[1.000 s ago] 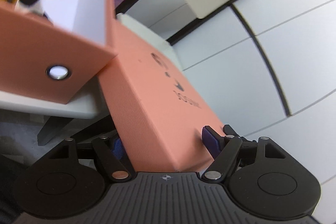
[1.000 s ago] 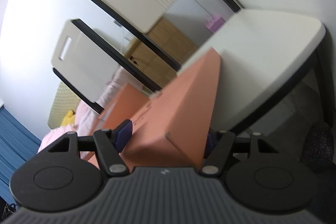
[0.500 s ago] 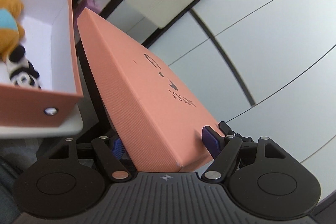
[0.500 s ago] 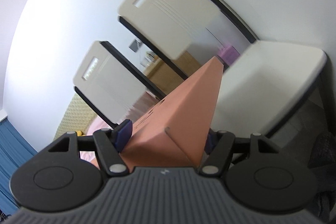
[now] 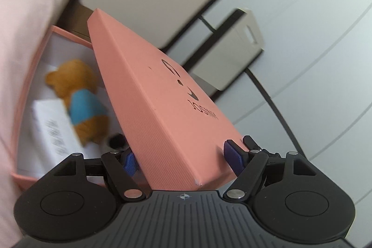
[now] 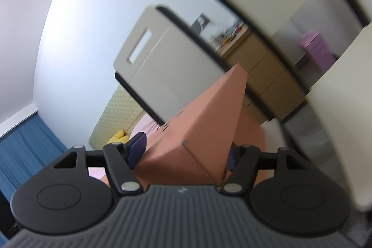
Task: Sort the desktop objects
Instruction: 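Carry the lid over the box and lower it onto the box with both tools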
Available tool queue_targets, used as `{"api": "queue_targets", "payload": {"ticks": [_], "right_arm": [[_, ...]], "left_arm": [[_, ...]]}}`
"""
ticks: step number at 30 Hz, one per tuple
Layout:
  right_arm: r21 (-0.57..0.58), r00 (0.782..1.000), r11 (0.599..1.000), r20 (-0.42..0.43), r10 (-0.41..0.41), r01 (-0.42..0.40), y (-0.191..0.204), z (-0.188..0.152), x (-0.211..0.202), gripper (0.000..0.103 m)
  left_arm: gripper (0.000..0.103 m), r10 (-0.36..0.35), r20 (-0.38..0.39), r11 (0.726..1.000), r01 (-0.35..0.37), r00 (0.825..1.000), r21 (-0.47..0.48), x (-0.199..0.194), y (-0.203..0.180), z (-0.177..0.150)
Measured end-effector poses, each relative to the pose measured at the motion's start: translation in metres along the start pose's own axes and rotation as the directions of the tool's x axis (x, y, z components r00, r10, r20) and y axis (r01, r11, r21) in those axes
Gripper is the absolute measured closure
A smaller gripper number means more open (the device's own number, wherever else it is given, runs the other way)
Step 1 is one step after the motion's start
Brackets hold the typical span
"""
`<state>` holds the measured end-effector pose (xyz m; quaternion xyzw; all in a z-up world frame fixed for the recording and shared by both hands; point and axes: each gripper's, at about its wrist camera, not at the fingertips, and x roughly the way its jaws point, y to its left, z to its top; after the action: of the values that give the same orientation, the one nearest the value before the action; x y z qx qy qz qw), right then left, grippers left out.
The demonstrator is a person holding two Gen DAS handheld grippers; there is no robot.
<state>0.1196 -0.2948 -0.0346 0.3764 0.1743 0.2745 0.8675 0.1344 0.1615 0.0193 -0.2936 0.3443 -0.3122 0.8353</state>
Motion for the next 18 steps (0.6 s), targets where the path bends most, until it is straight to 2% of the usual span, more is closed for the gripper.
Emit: {"api": "queue_targets", "payload": {"ticks": [6, 8, 11, 14, 15, 18], "right_arm": [[0.016, 0.997, 1.0, -0.073, -0.005, 0.006, -0.025, -0.022, 0.059, 0.035], [-0.028, 0.997, 1.0, -0.076, -0.016, 0.014, -0.018, -0.025, 0.067, 0.035], [-0.037, 0.998, 0.999, -0.062, -0.006, 0.004, -0.019, -0.028, 0.069, 0.035], [-0.027, 0.996, 0.998, -0.076, -0.053, 0.051, -0.025, -0.032, 0.074, 0.035], [-0.028, 0.994, 0.997, -0.083, -0.074, 0.072, -0.027, -0.032, 0.076, 0.035], [-0.031, 0.984, 0.99, -0.116, -0.138, 0.135, -0.033, -0.035, 0.086, 0.034]], "left_arm": [[0.025, 0.035, -0.017, 0.995, -0.036, 0.999, -0.091, 0.006, 0.054, 0.009], [0.025, 0.019, -0.033, 0.99, -0.023, 0.999, -0.137, 0.004, 0.063, 0.01], [0.025, 0.03, -0.048, 0.991, -0.036, 0.998, -0.128, 0.004, 0.063, 0.009], [0.021, 0.157, -0.07, 0.985, -0.162, 0.985, -0.065, 0.011, 0.055, 0.008], [0.017, 0.209, -0.073, 0.977, -0.212, 0.975, -0.037, 0.013, 0.051, 0.007], [0.016, 0.324, -0.072, 0.946, -0.323, 0.943, 0.025, 0.02, 0.038, 0.002]]}}
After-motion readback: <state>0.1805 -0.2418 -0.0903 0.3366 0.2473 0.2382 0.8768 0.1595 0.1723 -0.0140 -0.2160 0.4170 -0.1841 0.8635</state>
